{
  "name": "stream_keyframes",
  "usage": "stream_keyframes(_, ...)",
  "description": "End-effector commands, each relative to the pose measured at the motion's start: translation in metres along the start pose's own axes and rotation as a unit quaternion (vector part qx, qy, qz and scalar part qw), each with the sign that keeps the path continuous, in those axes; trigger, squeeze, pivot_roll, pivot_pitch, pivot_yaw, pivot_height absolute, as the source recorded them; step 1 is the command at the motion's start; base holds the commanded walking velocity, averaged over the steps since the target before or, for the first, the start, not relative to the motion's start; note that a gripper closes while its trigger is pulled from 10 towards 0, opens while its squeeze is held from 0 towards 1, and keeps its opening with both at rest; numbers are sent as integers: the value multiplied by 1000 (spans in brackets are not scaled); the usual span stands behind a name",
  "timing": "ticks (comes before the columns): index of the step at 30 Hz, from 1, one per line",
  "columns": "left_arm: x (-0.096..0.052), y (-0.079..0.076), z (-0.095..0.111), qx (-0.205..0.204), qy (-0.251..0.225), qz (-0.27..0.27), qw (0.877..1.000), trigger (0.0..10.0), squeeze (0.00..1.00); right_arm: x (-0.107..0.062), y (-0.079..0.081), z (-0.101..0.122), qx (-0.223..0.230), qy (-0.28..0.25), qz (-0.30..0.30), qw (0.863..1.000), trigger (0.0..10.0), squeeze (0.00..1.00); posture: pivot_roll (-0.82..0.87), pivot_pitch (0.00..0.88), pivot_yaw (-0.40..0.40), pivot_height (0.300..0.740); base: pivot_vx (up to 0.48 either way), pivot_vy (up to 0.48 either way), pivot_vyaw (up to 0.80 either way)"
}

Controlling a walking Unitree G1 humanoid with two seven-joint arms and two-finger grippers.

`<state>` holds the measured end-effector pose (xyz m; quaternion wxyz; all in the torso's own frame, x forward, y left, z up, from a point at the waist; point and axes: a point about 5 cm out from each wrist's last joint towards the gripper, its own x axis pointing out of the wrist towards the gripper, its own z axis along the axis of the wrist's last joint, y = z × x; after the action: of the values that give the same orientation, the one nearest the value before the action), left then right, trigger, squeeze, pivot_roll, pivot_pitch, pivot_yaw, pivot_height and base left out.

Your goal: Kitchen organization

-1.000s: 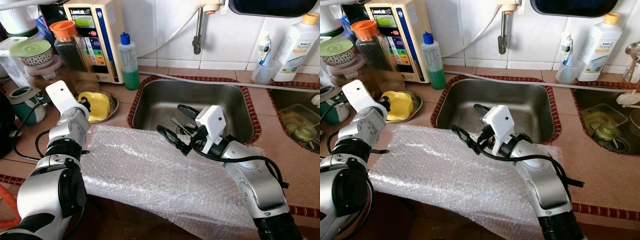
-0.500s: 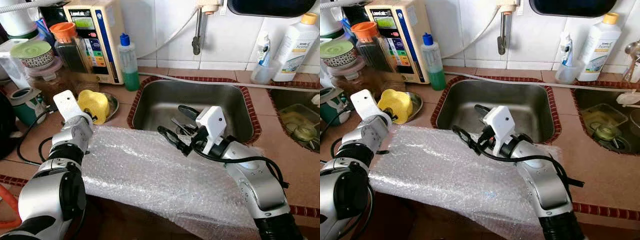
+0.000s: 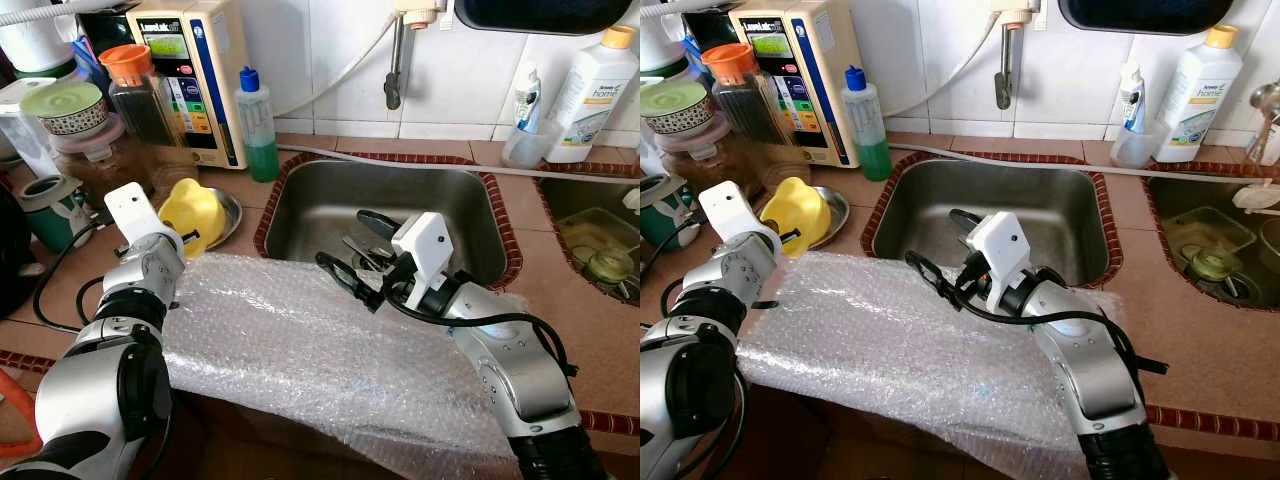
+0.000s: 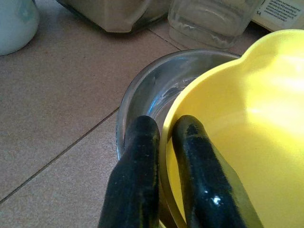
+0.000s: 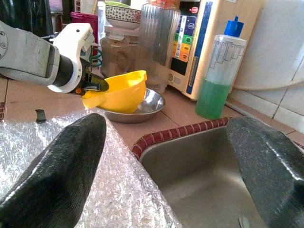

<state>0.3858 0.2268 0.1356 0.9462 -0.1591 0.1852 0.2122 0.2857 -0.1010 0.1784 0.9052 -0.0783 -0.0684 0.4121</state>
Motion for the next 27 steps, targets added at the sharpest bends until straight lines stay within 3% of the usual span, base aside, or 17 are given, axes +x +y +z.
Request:
stream_keyframes(1, 1, 8, 0, 3, -1, 10, 1000, 0, 0, 2, 0, 2, -6, -4, 4, 1000, 10000, 0, 49, 0, 120, 740, 0, 0, 0)
stream_keyframes(10, 2, 15, 6, 7, -30, 29, 999, 0, 0, 3, 0, 1, -6, -4, 2, 1000, 10000, 0, 50, 0, 119, 740, 0, 0, 0)
stream_keyframes(19, 0, 11, 13, 15, -76, 19, 997, 0, 0, 2, 0, 1, -5, -4, -2, 1000, 10000, 0, 48, 0, 123, 740, 0, 0, 0)
stream_keyframes(22, -8, -5, 29, -6, -157, -34, 987, 0, 0, 3, -4, 1, -5, -8, -18, 1000, 10000, 0, 49, 0, 123, 740, 0, 0, 0)
stream_keyframes(27, -19, -32, 33, -4, -208, -108, 972, 0, 0, 6, -15, 3, -1, -15, -71, 997, 10000, 0, 51, 0, 122, 740, 0, 0, 0)
